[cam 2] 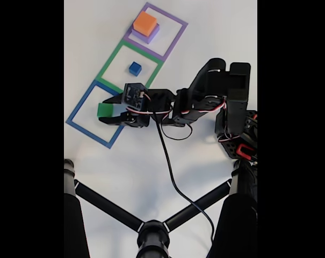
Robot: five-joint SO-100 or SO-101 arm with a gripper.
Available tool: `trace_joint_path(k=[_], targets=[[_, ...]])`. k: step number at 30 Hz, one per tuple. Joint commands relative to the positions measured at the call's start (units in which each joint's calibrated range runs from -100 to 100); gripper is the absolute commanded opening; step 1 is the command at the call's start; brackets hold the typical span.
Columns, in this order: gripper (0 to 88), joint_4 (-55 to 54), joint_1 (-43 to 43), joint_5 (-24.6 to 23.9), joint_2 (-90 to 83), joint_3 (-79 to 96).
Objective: Tower of hanoi
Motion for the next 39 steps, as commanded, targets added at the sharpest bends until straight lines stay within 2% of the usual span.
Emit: trace_joint_path(k=[1,10,20,25,29,31,39], targets=[[5.6,-2.3,0.2,0.6,1.4,-3.2],[9.8,-2.6,1.3,0.6,4.7,-4.9],[26.2,-2.3,1.9,0.6,3.1,-4.9],[30.1,1.8,1.8,0.6,-4.6,-3.3],[29.1,13.7,1.9,0.6,-16.7,-3.2],[23.3,23.2,2.2,0.6,-24.1,-4.1],[2.8,72.8,5.7,0.6,-48.5,-16.7]])
